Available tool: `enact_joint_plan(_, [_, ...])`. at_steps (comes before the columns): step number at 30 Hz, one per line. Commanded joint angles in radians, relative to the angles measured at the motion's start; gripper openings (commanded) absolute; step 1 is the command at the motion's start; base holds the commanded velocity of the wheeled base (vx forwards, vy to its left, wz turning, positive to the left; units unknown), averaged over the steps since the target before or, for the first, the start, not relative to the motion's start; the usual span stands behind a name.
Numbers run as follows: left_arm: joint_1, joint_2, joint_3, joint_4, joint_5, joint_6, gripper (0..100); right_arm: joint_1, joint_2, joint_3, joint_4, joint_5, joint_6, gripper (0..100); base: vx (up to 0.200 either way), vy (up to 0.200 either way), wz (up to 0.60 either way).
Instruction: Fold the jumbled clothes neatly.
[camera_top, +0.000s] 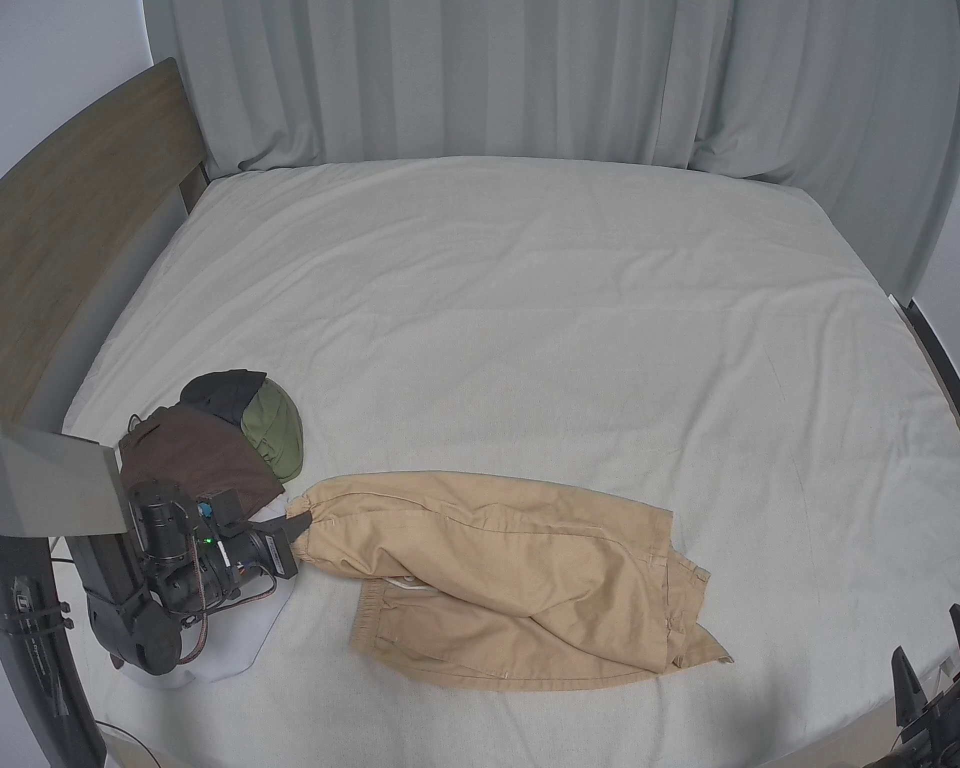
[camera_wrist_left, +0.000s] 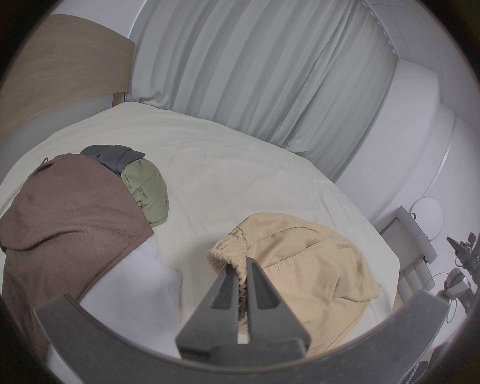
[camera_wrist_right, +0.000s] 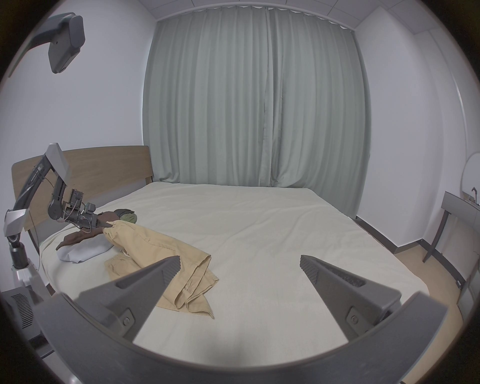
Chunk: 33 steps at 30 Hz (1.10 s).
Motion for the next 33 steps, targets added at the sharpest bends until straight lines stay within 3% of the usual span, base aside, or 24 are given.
enact_joint_plan(1, [0.003, 0.017, -0.004, 0.0, 0.0, 0.0, 0, 0.0, -0.015, 0.018, 0.0, 0.0, -0.002, 100, 0.0, 0.0, 0.0])
enact_joint_plan(33, [0.006, 0.015, -0.003, 0.0, 0.0, 0.0, 0, 0.0, -0.016, 0.018, -0.003, 0.026, -0.005, 100, 0.0, 0.0, 0.0])
